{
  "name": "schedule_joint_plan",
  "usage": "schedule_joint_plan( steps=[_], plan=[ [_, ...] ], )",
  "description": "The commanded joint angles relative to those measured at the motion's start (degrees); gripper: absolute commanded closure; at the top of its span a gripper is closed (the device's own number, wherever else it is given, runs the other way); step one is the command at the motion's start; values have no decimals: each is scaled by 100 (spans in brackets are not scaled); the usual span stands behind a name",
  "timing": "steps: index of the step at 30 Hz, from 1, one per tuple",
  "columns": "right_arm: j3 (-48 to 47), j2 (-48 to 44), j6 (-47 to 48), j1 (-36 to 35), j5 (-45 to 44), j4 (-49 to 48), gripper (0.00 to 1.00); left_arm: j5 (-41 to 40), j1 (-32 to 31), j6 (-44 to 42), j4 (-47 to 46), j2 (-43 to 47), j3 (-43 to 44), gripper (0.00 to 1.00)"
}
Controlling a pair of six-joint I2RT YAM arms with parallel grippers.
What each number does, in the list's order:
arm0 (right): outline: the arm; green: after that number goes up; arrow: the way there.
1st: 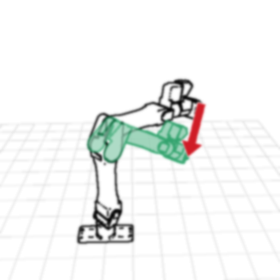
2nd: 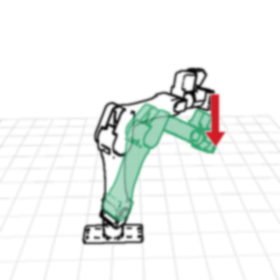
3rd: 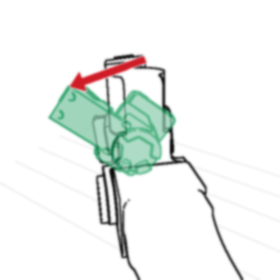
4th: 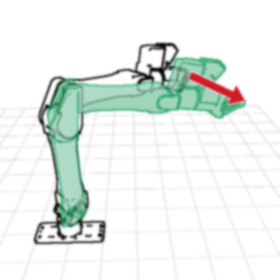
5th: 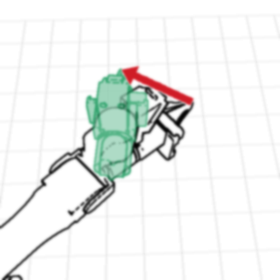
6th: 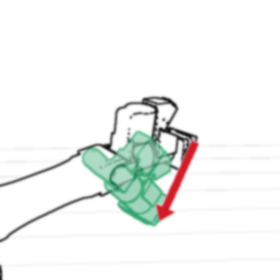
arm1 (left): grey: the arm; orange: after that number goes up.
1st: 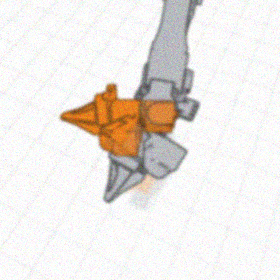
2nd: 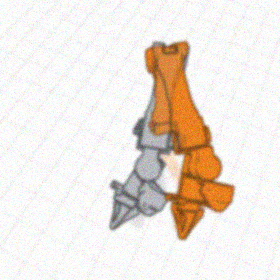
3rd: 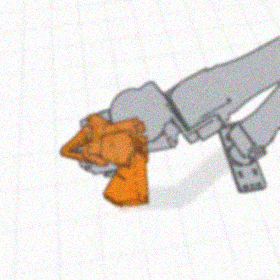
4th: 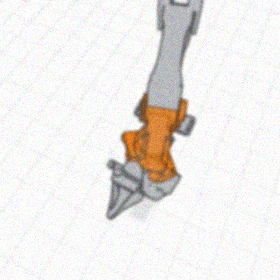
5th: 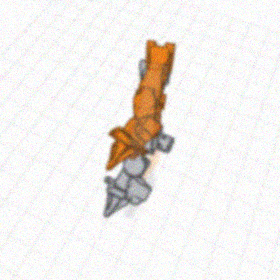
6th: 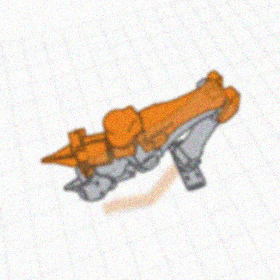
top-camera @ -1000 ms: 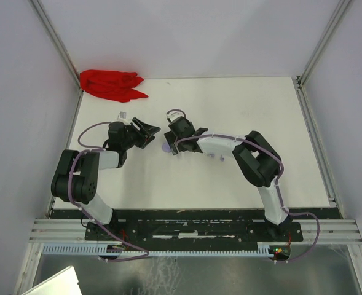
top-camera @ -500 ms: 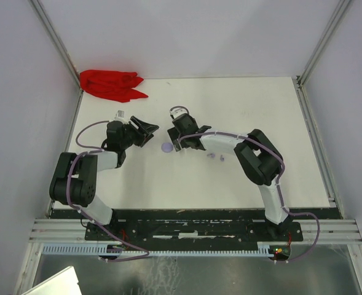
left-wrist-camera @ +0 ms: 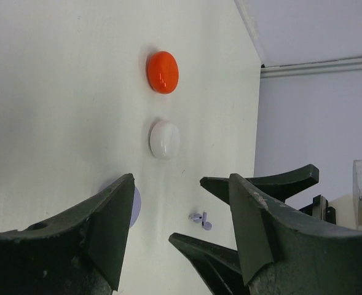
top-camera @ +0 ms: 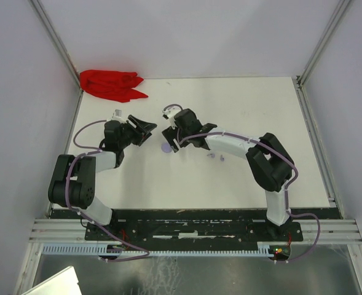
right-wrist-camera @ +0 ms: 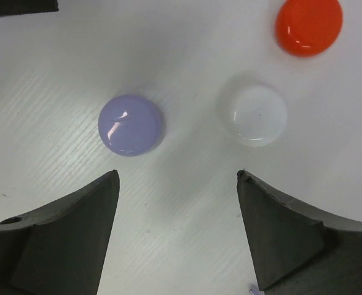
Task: Insert the wireless bluetooth earbuds into the charging case
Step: Pick up the charging case at the center of the board.
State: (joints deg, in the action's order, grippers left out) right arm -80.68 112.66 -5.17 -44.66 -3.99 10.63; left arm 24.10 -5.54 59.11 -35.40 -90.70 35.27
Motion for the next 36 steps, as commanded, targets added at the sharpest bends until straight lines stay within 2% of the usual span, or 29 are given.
schedule_joint_plan(
  steps=[1, 25, 31, 36],
  plan=[
    [-520, 297, 286, -129, 431, 76, 15, 104, 82, 25, -164, 201, -20, 30],
    [-1455, 1356, 508, -340, 588, 422, 16, 436, 608, 99, -121, 414, -158, 29],
    [-1541, 1471, 508, -349, 592, 457, 21, 459, 659, 99, -154, 415, -202, 29],
    [-1564, 1515, 500, -350, 571, 474, 30, 482, 690, 96, -172, 411, -222, 29]
  ],
)
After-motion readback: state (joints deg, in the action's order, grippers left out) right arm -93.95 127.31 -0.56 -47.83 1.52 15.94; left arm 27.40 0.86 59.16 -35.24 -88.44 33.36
